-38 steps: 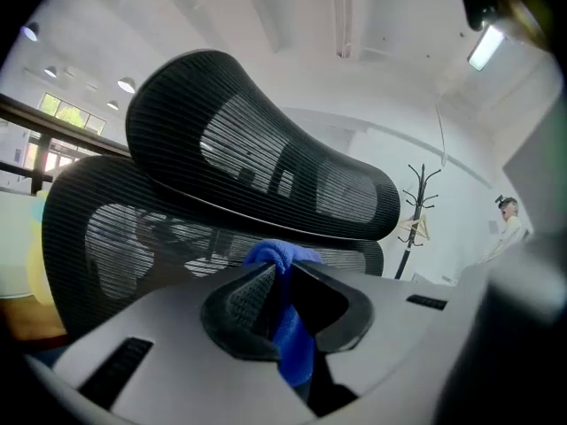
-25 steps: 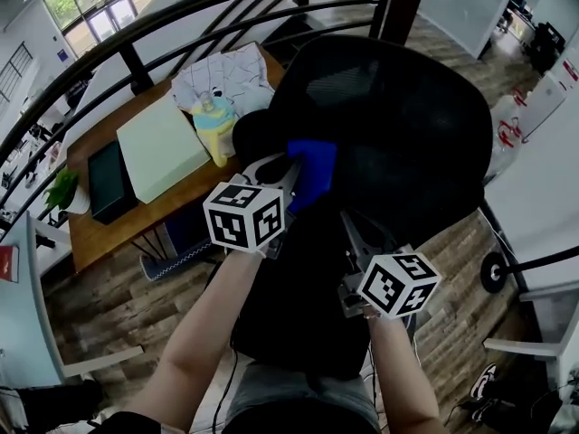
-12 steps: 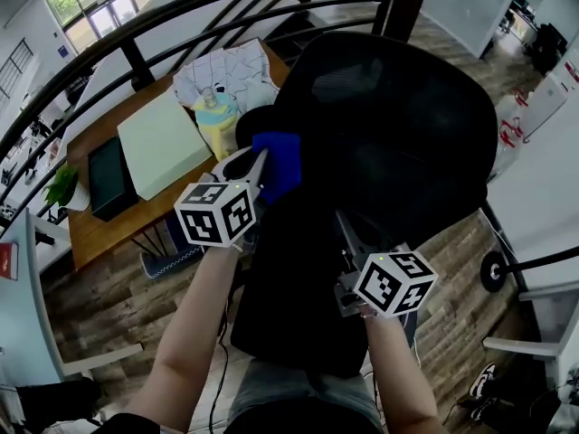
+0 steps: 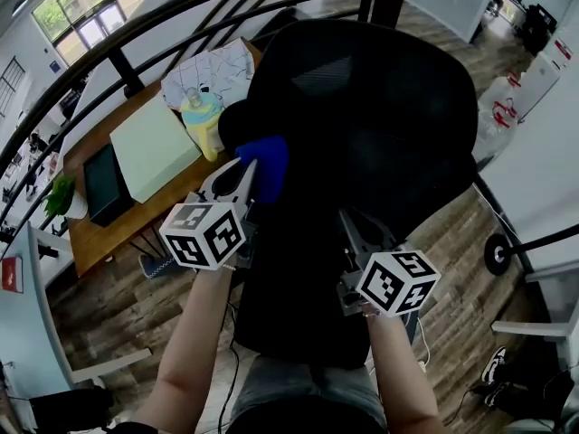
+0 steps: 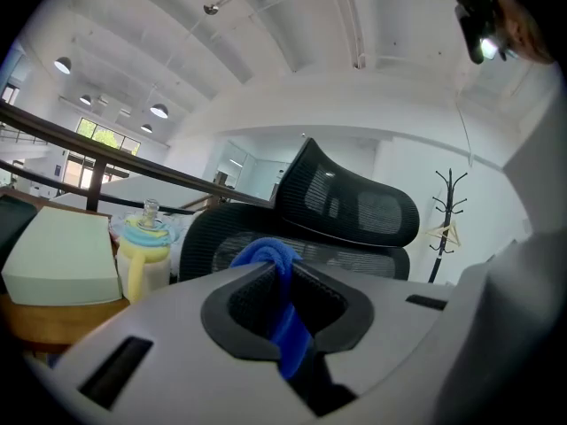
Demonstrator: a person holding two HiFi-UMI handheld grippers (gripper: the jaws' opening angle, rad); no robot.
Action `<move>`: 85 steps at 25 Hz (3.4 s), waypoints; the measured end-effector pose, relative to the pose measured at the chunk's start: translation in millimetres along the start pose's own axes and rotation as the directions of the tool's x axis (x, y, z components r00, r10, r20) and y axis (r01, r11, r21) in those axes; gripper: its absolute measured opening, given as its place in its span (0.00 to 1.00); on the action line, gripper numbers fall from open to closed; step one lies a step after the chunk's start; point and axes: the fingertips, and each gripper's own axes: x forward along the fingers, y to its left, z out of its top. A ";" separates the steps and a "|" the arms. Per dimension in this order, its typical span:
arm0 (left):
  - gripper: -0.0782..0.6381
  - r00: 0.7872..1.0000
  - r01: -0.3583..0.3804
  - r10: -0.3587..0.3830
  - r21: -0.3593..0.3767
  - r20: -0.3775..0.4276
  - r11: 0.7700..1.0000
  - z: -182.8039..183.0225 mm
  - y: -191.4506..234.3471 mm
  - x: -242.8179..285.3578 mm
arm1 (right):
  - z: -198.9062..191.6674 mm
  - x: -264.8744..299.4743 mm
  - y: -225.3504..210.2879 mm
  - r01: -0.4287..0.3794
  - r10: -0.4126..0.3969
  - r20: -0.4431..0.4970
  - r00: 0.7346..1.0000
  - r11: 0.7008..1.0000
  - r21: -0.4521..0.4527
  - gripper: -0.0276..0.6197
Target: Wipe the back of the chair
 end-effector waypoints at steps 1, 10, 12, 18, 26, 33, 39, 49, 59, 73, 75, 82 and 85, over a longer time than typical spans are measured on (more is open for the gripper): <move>0.18 1.000 0.013 -0.013 -0.009 -0.002 1.000 -3.5 -8.0 -1.4 | -0.8 -4.8 -3.1 0.007 -0.007 0.005 1.000 1.000 0.006 0.09; 0.18 0.984 0.151 -0.153 -0.037 -0.089 0.988 -53.1 -83.8 9.7 | -5.0 -53.6 -37.4 0.093 -0.097 0.064 0.993 0.994 0.056 0.09; 0.18 0.977 0.182 -0.185 -0.037 -0.107 0.983 -62.0 -102.3 15.3 | -4.3 -66.6 -46.2 0.115 -0.120 0.076 0.990 0.991 0.065 0.09; 0.18 0.948 0.276 -0.279 -0.041 -0.154 0.960 -86.7 -161.3 39.1 | -1.5 -106.0 -79.7 0.182 -0.192 0.108 0.975 0.978 0.098 0.09; 0.18 0.880 0.416 -0.418 -0.058 -0.227 0.907 -126.3 -240.4 84.6 | -2.9 -153.1 -133.5 0.269 -0.291 0.127 0.948 0.949 0.168 0.09; 0.18 0.835 0.487 -0.486 -0.068 -0.259 0.871 -144.1 -288.8 117.0 | -7.1 -169.6 -168.5 0.305 -0.335 0.120 0.934 0.927 0.217 0.09; 0.18 0.821 0.494 -0.496 -0.083 -0.284 0.865 -157.0 -305.3 133.4 | -6.9 -170.6 -178.6 0.307 -0.336 0.108 0.936 0.926 0.220 0.09; 0.18 0.833 0.466 -0.479 -0.118 -0.277 0.877 -154.8 -294.6 145.3 | -5.4 -155.9 -178.0 0.289 -0.313 0.088 0.946 0.933 0.213 0.09; 0.18 0.863 0.417 -0.438 -0.135 -0.253 0.899 -143.4 -254.1 134.8 | -12.0 -126.5 -160.2 0.264 -0.281 0.062 0.958 0.944 0.198 0.09; 0.18 0.915 0.319 -0.347 -0.158 -0.205 0.935 -118.4 -175.1 107.1 | -18.4 -71.1 -110.6 0.192 -0.196 0.016 0.980 0.970 0.151 0.09; 0.18 0.922 0.305 -0.333 -0.158 -0.197 0.939 -114.7 -163.4 102.7 | -19.2 -63.0 -103.4 0.182 -0.185 0.012 0.983 0.973 0.144 0.09; 0.18 0.947 0.242 -0.270 -0.168 -0.175 0.956 -104.1 -115.1 84.7 | -25.6 -34.4 -74.8 0.139 -0.138 -0.012 0.990 0.983 0.121 0.09; 0.18 0.955 0.217 -0.245 -0.167 -0.166 0.962 -98.8 -95.4 77.7 | -28.1 -22.6 -63.5 0.122 -0.121 -0.021 0.992 0.986 0.113 0.09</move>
